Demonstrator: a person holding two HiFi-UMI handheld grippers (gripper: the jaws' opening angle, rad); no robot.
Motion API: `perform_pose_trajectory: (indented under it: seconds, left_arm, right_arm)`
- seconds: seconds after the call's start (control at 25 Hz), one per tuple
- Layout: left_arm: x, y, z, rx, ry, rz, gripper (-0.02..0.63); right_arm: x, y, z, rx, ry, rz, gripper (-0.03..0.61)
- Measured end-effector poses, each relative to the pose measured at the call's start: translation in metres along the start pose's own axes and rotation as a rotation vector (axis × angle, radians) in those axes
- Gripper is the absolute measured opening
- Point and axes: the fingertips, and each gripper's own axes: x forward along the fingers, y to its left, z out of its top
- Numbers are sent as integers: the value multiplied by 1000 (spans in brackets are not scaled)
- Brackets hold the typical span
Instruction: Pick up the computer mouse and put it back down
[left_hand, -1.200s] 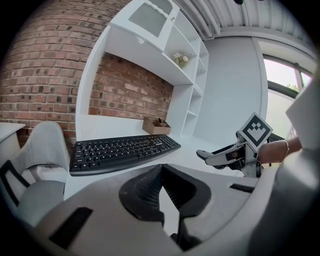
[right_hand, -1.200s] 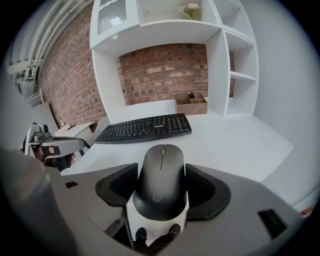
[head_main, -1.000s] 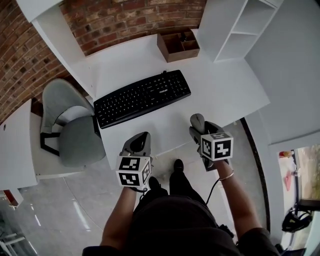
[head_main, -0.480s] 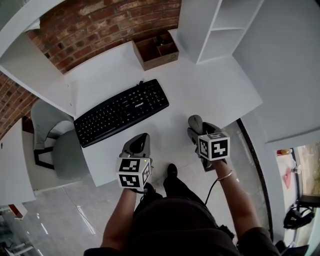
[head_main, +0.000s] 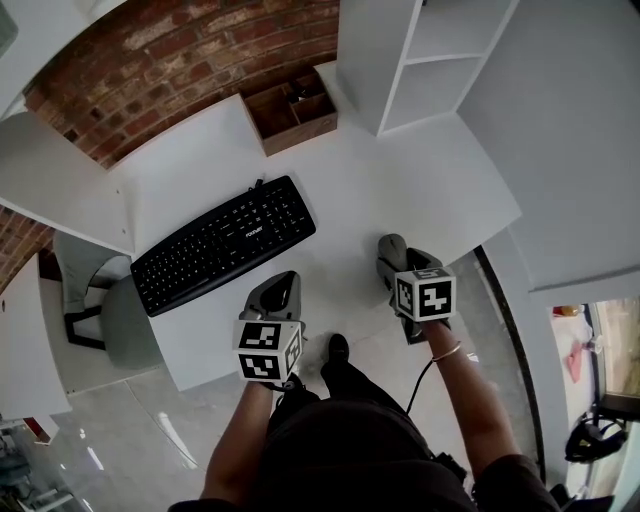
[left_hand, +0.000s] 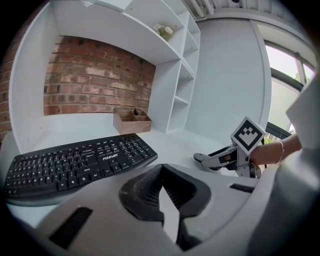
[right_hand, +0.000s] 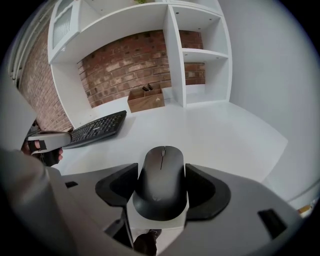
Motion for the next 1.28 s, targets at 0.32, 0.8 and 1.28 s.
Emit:
perform_pose_trajectory:
  seconds: [0.32, 0.8, 1.28]
  left_arm:
    - [17, 1, 0, -9, 20, 15, 9]
    - [30, 0, -3, -22, 34, 11, 9]
    - [28, 1, -4, -28, 31, 19, 9]
  right_arm:
    - [16, -15, 0, -20, 28, -10, 285]
    - [23, -16, 1, -58, 26, -14, 285]
    - [24, -14, 0, -82, 21, -11, 284]
